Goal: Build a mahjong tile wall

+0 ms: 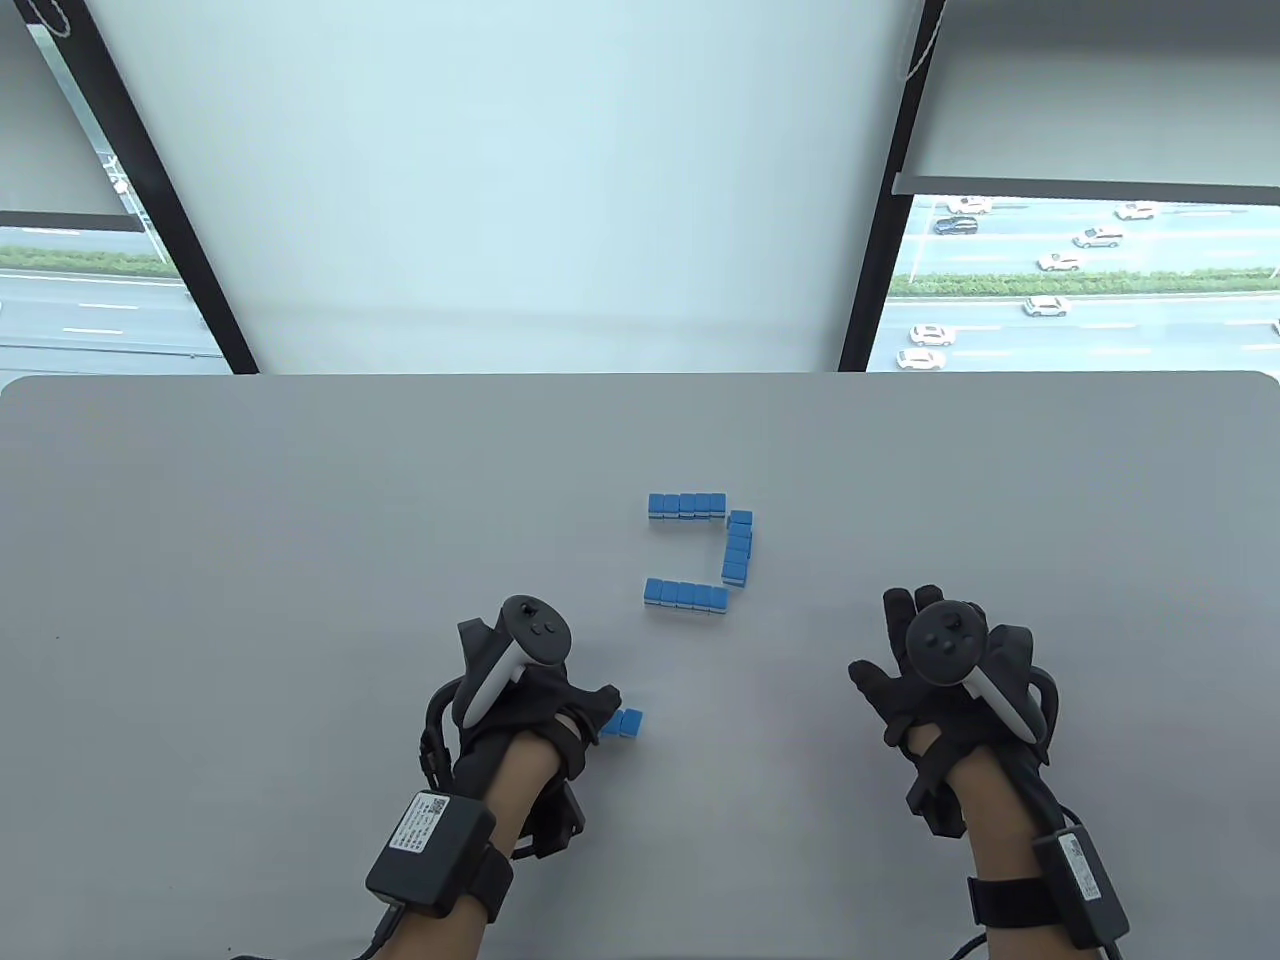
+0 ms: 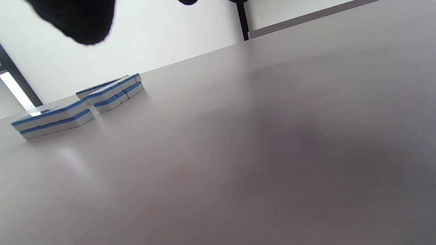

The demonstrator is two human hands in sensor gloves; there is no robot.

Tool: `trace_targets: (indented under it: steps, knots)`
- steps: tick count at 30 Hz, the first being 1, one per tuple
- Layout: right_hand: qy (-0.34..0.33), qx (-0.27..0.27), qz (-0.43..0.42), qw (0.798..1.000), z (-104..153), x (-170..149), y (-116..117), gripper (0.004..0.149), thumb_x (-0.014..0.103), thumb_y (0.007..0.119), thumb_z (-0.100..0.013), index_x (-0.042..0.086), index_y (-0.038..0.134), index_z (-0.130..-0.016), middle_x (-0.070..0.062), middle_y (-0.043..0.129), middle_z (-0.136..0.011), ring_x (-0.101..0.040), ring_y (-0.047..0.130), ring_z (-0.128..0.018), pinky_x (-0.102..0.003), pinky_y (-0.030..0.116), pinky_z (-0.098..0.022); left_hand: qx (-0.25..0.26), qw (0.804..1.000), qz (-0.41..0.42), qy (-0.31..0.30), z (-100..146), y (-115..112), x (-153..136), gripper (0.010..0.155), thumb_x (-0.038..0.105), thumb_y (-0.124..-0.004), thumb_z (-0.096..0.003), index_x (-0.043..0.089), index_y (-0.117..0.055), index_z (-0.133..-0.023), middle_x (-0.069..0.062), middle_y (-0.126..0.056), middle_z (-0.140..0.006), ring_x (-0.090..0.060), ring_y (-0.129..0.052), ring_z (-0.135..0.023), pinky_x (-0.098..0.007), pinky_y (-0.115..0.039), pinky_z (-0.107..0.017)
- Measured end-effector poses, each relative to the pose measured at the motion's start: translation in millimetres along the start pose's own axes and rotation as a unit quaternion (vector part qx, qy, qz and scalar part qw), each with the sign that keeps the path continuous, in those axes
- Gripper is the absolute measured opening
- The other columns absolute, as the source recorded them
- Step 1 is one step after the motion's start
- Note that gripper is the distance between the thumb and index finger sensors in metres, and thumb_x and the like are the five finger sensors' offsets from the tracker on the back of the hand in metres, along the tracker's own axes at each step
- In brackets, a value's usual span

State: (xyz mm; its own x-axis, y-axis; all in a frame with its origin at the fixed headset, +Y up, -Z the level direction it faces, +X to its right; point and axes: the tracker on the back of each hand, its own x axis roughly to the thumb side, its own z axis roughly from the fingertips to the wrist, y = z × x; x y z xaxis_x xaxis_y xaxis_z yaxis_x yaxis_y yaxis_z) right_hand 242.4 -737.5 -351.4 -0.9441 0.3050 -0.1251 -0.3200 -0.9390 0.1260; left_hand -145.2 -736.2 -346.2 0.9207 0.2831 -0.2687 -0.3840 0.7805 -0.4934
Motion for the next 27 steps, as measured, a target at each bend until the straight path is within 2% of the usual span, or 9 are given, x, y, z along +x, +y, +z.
trace_targets:
  steps: [15,27]
  knots:
    - [0.001,0.002,-0.002,1.000,0,0,-1,0.083,0.064,0.070,-0.040,0.032,0.029,-0.105,-0.002,0.021,-0.114,-0.049,0.021,-0.101,-0.067,0.014,-0.065,0.005,0.998,-0.054,0.036,4,-16,34,0.104,0.071,-0.079,-0.0408,0.019,-0.022,-0.111,-0.017,-0.031,-0.115,-0.053,-0.065,-0.094,-0.066,-0.070,-0.061]
    - [0.001,0.001,-0.003,1.000,1,-1,-1,0.084,0.064,0.070,-0.040,0.031,0.028,-0.105,-0.003,0.021,-0.113,-0.049,0.022,-0.101,-0.067,0.014,-0.065,0.025,0.989,-0.126,0.070,-1,-27,52,0.100,0.069,-0.076,-0.0435,0.019,-0.022,-0.111,-0.016,-0.033,-0.116,-0.053,-0.066,-0.092,-0.066,-0.071,-0.059]
